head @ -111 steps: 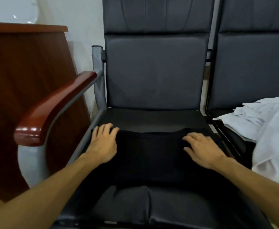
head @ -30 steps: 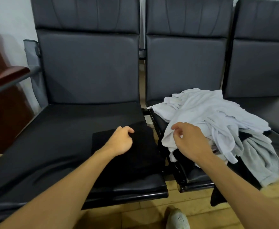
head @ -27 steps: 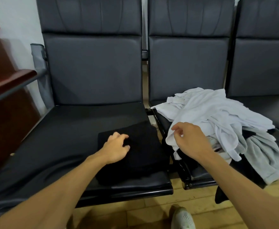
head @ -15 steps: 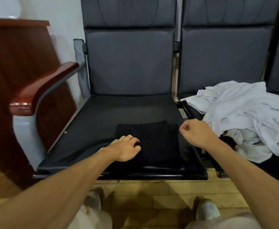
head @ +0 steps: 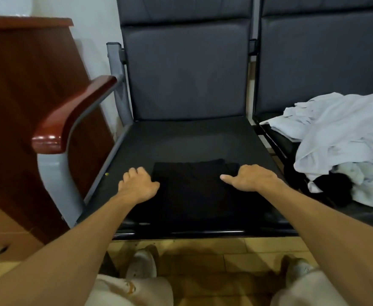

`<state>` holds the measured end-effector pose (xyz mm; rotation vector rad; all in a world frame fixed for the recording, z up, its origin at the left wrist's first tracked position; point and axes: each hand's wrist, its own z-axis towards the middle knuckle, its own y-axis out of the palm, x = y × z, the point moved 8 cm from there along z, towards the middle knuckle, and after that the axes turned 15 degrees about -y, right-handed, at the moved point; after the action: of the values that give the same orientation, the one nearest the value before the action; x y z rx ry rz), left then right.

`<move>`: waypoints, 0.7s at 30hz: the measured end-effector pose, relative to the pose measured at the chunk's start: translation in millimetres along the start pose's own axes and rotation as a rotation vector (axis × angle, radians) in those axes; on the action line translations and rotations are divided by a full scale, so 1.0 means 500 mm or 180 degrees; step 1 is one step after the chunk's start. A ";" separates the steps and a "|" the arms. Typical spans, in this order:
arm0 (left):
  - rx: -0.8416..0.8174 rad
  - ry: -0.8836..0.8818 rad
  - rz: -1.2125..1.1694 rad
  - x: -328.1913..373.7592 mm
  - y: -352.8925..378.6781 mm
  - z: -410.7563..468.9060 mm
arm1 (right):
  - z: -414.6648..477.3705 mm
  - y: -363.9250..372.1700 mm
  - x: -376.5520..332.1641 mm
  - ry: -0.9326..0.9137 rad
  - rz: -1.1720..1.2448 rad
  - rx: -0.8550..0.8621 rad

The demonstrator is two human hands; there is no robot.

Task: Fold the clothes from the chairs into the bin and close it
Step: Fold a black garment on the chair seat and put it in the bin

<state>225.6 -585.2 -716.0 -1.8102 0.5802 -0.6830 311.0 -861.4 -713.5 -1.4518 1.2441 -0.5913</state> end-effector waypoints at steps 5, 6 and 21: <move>-0.0277 -0.0193 0.0547 0.000 0.018 -0.014 | 0.010 0.027 -0.032 -0.0084 -0.0036 -0.0242; -0.0302 -0.0116 0.0528 0.008 0.021 -0.015 | 0.012 0.026 -0.040 -0.0125 0.0025 -0.0178; -0.2026 -0.1229 -0.3549 0.016 0.015 -0.102 | -0.019 -0.024 -0.051 -0.0363 0.2572 0.1116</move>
<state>195.2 -627.0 -708.1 -2.7631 -0.6314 -0.8678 299.0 -843.7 -693.1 -0.5956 1.4148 -0.1520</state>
